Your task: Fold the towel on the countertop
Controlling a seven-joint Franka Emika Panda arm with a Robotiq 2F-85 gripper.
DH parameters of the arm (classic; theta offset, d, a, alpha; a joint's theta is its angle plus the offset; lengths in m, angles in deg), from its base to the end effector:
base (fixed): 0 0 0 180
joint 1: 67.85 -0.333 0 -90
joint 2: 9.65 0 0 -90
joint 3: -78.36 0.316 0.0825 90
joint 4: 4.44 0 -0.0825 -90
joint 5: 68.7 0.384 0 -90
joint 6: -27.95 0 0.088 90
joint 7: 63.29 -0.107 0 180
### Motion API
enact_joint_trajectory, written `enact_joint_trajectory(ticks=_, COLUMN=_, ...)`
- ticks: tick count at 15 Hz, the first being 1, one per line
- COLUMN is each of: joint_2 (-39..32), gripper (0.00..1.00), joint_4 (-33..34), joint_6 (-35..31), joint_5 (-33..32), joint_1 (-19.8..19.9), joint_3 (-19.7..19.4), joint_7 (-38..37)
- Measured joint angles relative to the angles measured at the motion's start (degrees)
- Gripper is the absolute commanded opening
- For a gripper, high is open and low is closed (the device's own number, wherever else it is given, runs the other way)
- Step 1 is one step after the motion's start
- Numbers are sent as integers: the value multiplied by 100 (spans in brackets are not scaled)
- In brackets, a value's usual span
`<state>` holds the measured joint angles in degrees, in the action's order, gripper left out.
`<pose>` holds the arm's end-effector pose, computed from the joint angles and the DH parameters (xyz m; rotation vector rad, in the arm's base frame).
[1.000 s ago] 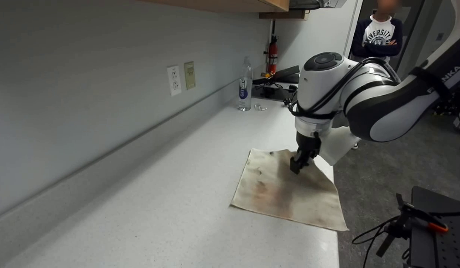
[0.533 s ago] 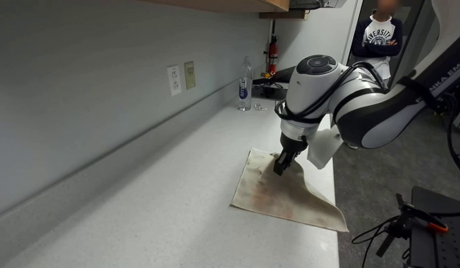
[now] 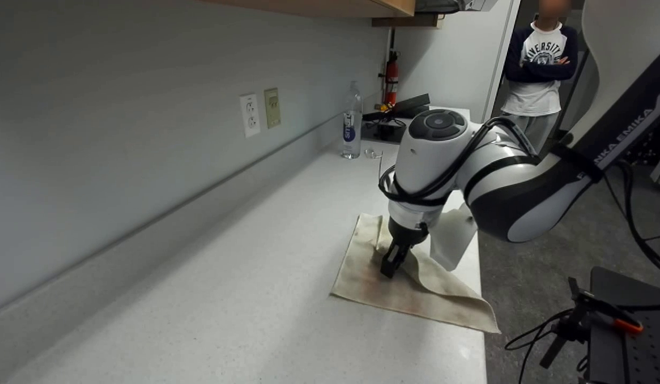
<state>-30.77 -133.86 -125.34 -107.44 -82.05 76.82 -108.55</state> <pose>0.5215 0.1364 0.1982 2.8662 0.0504 0.2805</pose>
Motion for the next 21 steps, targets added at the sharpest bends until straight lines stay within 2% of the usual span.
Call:
enact_joint_trajectory(ticks=14, joint_2=-29, gripper=0, joint_4=66, joint_6=49, joint_5=52, joint_1=-325, joint_3=210, joint_7=722)
enact_joint_trajectory(ticks=21, joint_2=296, gripper=0, joint_4=66, joint_6=486, joint_5=50, joint_1=-452, joint_3=410, joint_7=1213)
